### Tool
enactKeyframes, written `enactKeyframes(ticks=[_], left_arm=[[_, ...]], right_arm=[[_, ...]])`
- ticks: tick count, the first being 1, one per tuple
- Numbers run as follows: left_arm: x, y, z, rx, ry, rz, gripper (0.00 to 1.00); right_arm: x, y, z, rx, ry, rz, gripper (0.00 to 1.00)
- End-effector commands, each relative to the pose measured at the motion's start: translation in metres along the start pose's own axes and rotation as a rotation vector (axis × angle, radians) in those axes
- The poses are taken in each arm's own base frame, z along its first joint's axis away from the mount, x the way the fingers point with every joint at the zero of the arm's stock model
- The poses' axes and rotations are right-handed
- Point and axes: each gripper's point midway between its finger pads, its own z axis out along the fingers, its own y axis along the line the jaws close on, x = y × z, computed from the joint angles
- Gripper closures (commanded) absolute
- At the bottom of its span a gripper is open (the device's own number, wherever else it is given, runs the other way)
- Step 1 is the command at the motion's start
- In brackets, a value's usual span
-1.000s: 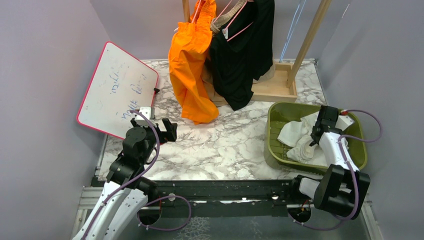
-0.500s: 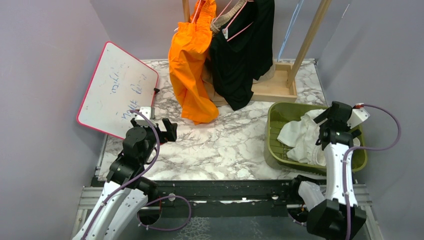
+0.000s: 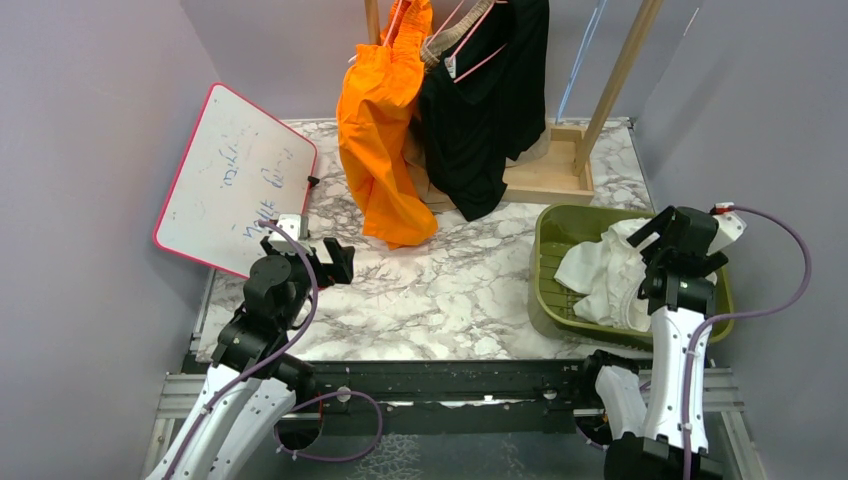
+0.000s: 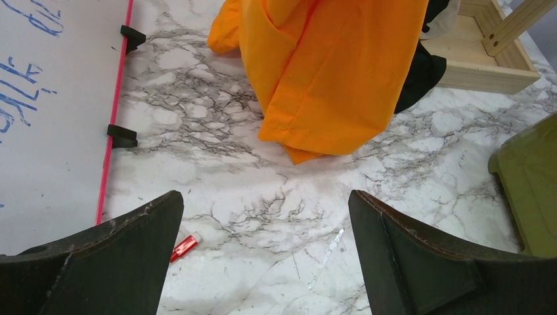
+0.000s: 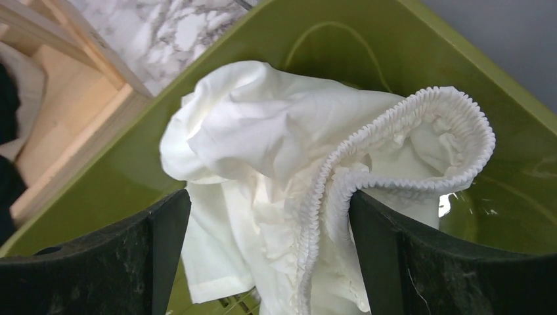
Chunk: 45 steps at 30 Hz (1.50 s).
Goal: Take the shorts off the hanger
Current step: Place the shorts in the basket.
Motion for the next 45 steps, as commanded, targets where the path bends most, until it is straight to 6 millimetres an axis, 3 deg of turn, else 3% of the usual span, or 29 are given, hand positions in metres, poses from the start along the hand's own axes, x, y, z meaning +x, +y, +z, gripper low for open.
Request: enactKeyframes(ticks=[1,6,11,16,20,24,28,36,39,45], left_arm=[[-0.011,-0.005,-0.001,0.027,-0.037,-0.002,0.01],[-0.01,-0.005,0.0,0.024,-0.033,-0.001,0.01],[-0.007,-0.005,0.002,0.023,-0.016,0.002,0.01],[-0.004,-0.004,0.004,0.016,-0.005,0.005,0.01],[-0.003,-0.003,0.005,0.01,0.003,0.007,0.01],[-0.002,-0.001,0.006,0.0,0.007,0.006,0.01],[0.001,-0.001,0.008,-0.004,0.016,0.008,0.01],[0.002,-0.002,0.009,0.001,0.029,0.011,0.01],[0.002,-0.002,0.008,0.004,0.026,0.01,0.01],[0.002,-0.002,0.008,0.003,0.027,0.011,0.01]], right_arm=[[-0.02,0.017,-0.019,-0.106,-0.036,0.024,0.08],[-0.017,0.042,-0.013,-0.227,-0.013,-0.006,0.11],[0.003,0.015,0.014,-0.033,0.04,0.027,0.07],[0.007,0.058,0.022,-0.268,0.037,-0.007,0.23],[0.016,0.065,0.042,-0.274,0.057,-0.017,0.33],[0.029,0.04,0.078,-0.088,0.063,-0.016,0.38],[0.037,0.009,0.099,0.116,0.071,-0.051,0.38],[0.081,-0.025,0.112,0.284,0.145,-0.051,0.3],[0.072,-0.026,0.107,0.294,0.126,-0.051,0.27],[0.004,0.013,0.071,0.082,0.016,-0.039,0.12]])
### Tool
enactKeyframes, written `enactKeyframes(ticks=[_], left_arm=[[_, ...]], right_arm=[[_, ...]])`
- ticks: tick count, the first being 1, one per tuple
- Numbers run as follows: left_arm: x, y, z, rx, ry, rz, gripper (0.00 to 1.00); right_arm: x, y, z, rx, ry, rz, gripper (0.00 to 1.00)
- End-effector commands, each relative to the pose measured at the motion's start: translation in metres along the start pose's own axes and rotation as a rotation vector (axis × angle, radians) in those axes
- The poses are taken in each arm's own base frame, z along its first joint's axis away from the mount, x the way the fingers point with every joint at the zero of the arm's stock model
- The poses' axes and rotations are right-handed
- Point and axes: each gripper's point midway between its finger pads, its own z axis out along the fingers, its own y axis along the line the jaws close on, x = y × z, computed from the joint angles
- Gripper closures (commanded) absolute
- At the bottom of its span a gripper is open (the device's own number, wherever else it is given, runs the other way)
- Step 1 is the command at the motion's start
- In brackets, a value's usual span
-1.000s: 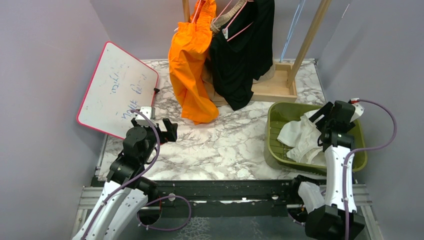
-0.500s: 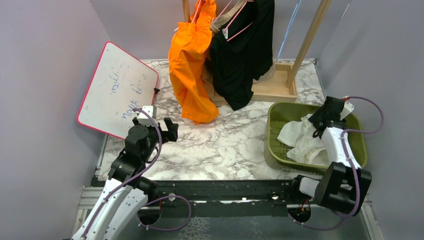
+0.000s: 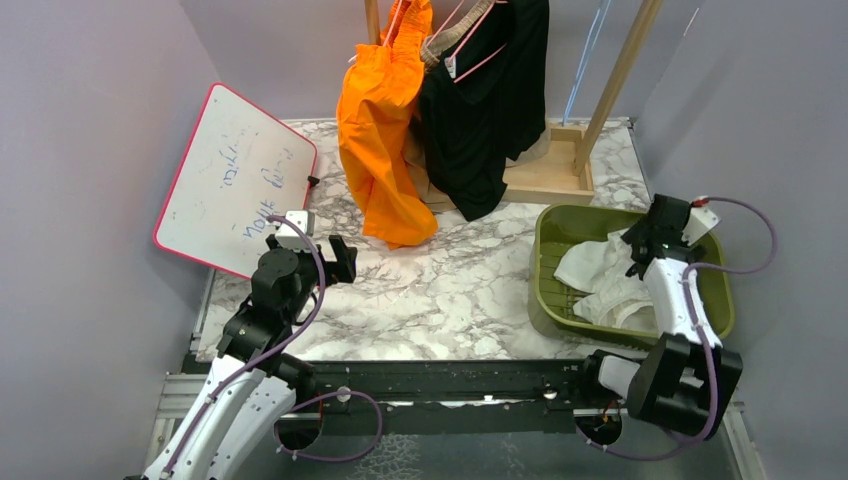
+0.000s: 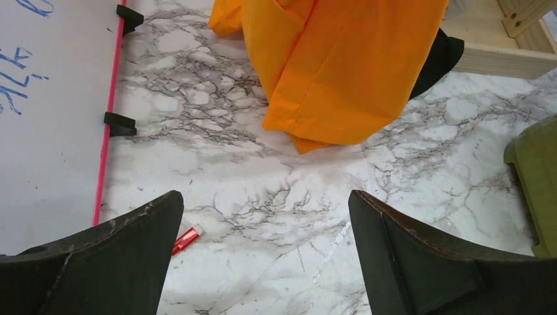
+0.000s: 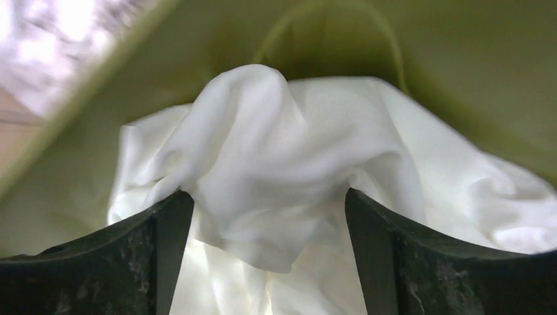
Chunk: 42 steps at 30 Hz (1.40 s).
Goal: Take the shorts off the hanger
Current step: Place the shorts in the basket.
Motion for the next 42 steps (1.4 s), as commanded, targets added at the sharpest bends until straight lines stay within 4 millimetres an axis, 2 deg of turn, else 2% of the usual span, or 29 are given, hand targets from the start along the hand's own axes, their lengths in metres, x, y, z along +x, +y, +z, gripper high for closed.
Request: enactKeyframes(ticks=[1,6,10,12,16,20,23,26,31,33,35,38,40,42], left_arm=[[-0.011,-0.004,-0.002,0.018,-0.035,0.0,0.01],[-0.015,0.0,-0.005,-0.002,-0.056,-0.001,0.01],[-0.019,0.003,-0.008,-0.017,-0.075,-0.005,0.01],[-0.021,0.006,-0.009,-0.03,-0.085,-0.006,0.01],[-0.024,0.012,-0.011,-0.065,-0.1,-0.01,0.01],[-0.025,0.015,-0.012,-0.081,-0.103,-0.011,0.01],[-0.026,0.015,-0.012,-0.079,-0.105,-0.011,0.01],[-0.024,0.013,-0.012,-0.07,-0.101,-0.014,0.01],[-0.023,0.01,-0.011,-0.055,-0.093,-0.012,0.01],[-0.023,0.009,-0.011,-0.05,-0.091,-0.013,0.01],[-0.025,0.008,-0.012,-0.043,-0.093,-0.014,0.01],[-0.026,0.008,-0.013,-0.045,-0.1,-0.017,0.01],[-0.028,0.009,-0.015,-0.047,-0.111,-0.019,0.01],[-0.029,0.01,-0.016,-0.054,-0.119,-0.022,0.01]], right_arm=[[-0.058,0.016,-0.048,-0.156,-0.132,0.008,0.09],[-0.075,0.034,-0.104,-0.399,-0.194,-0.03,0.03],[-0.072,0.059,-0.157,-0.685,-0.223,-0.084,0.03],[-0.064,0.074,-0.185,-0.839,-0.19,-0.078,0.05],[-0.035,0.104,-0.248,-1.243,-0.068,-0.167,0.09],[-0.011,0.108,-0.303,-1.557,0.076,-0.208,0.13],[-0.01,0.109,-0.321,-1.628,0.07,-0.228,0.14],[-0.005,0.111,-0.336,-1.715,0.145,-0.273,0.14],[0.004,0.126,-0.346,-1.7,0.185,-0.346,0.15],[0.02,0.14,-0.349,-1.693,0.219,-0.392,0.16],[0.046,0.162,-0.354,-1.623,0.241,-0.471,0.17],[0.072,0.191,-0.365,-1.485,0.139,-0.559,0.16],[0.084,0.206,-0.37,-1.387,0.061,-0.593,0.16],[0.084,0.219,-0.365,-1.27,-0.024,-0.583,0.15]])
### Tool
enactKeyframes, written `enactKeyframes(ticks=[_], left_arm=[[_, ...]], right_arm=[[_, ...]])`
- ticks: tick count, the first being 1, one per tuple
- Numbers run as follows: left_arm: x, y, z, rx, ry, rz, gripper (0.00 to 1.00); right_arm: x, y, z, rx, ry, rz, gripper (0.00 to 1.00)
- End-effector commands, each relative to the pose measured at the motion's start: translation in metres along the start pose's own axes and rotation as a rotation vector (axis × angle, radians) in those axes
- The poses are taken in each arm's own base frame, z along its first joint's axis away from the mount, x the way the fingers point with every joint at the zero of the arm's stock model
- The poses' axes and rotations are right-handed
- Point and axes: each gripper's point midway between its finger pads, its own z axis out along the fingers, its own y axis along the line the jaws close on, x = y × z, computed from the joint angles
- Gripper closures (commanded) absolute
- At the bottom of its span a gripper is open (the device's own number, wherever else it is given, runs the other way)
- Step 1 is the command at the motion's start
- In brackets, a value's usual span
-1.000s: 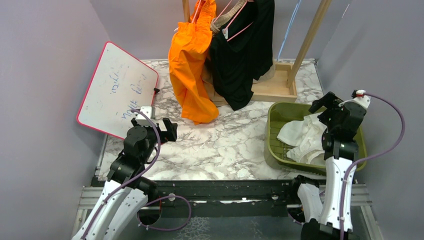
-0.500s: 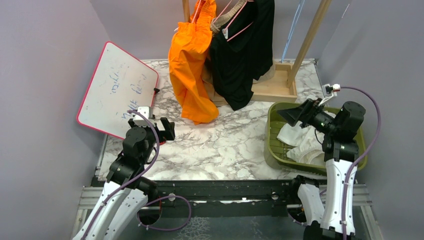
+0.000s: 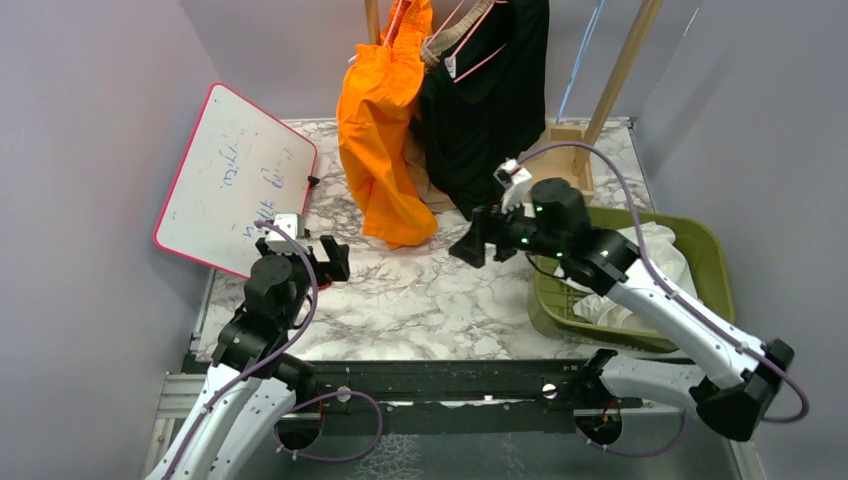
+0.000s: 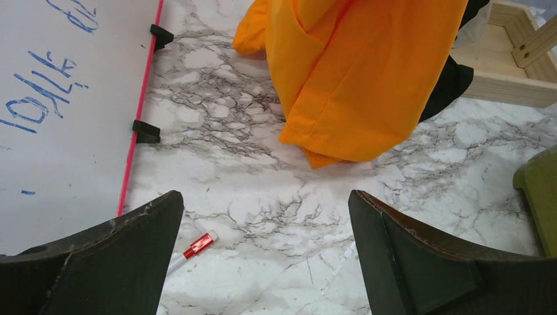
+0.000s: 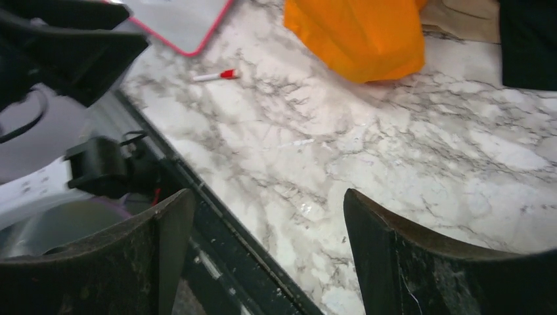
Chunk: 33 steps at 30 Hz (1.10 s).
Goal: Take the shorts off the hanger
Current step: Place the shorts in the basket, then pick up the hanger from the clothes rod.
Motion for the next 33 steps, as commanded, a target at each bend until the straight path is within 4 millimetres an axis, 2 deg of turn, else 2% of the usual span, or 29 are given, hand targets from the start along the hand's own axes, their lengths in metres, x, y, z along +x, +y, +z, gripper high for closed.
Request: enactKeyframes(ticks=[1,5,10,13,15,22,25,28,33], left_arm=[[-0.018,0.0,-0.007,-0.003,-0.059,-0.015,0.01],[-0.021,0.004,-0.009,-0.02,-0.075,-0.02,0.01],[-0.02,0.003,-0.009,-0.019,-0.073,-0.024,0.01],[-0.017,0.004,-0.005,-0.026,-0.053,-0.022,0.01],[-0.014,0.003,-0.002,-0.026,-0.034,-0.018,0.01],[-0.01,0.001,0.002,-0.023,-0.009,-0.013,0.01],[-0.011,0.001,0.0,-0.021,-0.017,-0.016,0.01],[-0.011,0.001,0.0,-0.019,-0.02,-0.016,0.01],[-0.011,0.001,0.0,-0.018,-0.02,-0.017,0.01]], right_arm=[[-0.04,-0.041,0.012,0.452,-0.195,-0.055,0.14],[-0.075,-0.029,0.023,0.442,-0.329,-0.065,0.13],[-0.11,-0.018,0.049,0.435,-0.359,-0.104,0.07],[-0.135,-0.024,0.059,0.516,-0.391,-0.116,0.05],[-0.159,-0.029,0.056,0.585,-0.474,-0.111,0.04],[-0.227,-0.013,0.053,0.594,-0.687,-0.062,0.05],[-0.247,-0.017,0.054,0.614,-0.725,-0.042,0.05],[-0.265,-0.03,0.05,0.643,-0.756,-0.021,0.05],[-0.286,-0.039,0.065,0.579,-0.751,-0.032,0.1]])
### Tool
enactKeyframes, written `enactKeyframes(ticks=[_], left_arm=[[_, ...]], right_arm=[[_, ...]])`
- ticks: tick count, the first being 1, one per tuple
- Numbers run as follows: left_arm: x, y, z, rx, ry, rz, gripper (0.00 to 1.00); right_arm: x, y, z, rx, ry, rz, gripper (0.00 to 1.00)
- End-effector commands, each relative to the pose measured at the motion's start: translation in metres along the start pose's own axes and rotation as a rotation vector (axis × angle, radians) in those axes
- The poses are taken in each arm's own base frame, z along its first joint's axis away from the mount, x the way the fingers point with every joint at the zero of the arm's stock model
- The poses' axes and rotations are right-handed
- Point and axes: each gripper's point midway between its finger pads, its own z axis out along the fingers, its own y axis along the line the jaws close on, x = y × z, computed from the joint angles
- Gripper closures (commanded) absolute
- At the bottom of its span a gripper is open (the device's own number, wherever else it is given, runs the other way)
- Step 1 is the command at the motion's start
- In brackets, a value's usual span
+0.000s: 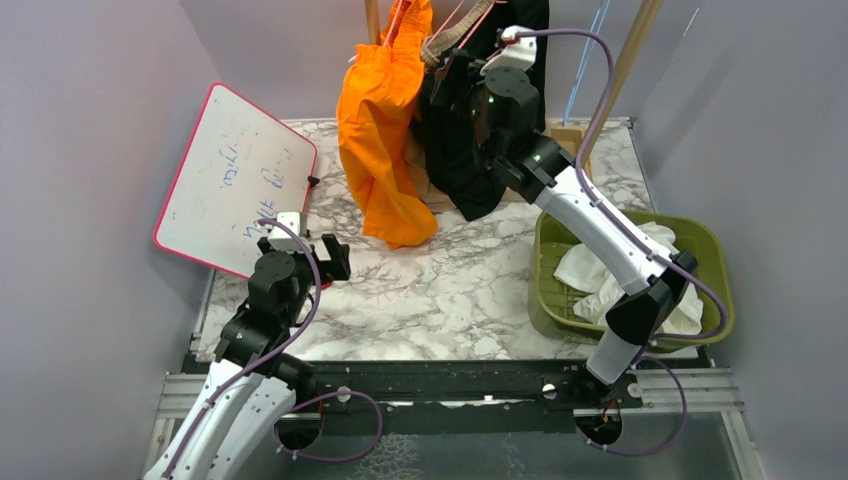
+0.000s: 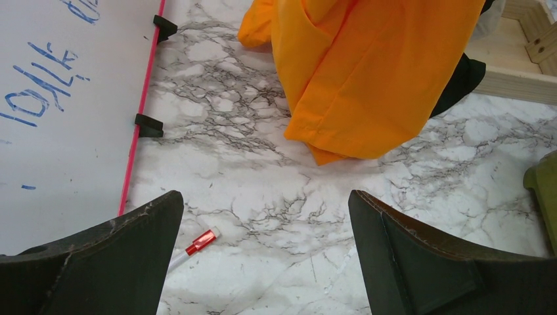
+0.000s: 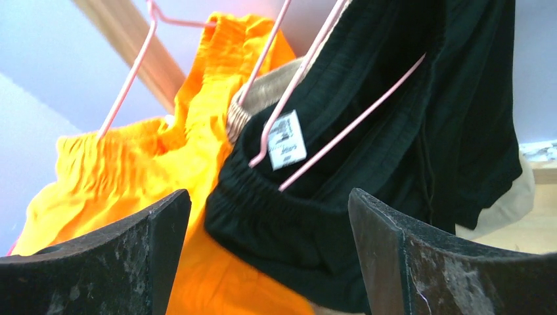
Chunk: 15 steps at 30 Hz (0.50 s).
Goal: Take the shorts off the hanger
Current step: Pick up the hanger from the clothes rod.
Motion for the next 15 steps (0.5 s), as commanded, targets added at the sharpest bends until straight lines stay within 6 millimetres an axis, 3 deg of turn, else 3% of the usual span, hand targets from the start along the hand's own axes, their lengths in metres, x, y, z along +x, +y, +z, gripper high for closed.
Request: enactKeyframes(ticks=[1,10,15], left_arm=[[-0.015,-0.001,-0.004,0.002,-0.04,-0.018,0.01],[-0.013,0.0,-0.004,-0.004,-0.034,-0.017,0.01],[-0.013,-0.001,-0.003,-0.003,-0.032,-0.016,0.01]], right_arm=[[-0.006,0.006,0.025,-0.053,-0.007,0.018,0.11],[-0.001,0.007,0.063,-0.091,0.03,0.088,0.15],[0.005,0.001,0.078,-0.068,0.046,0.118,0.33]])
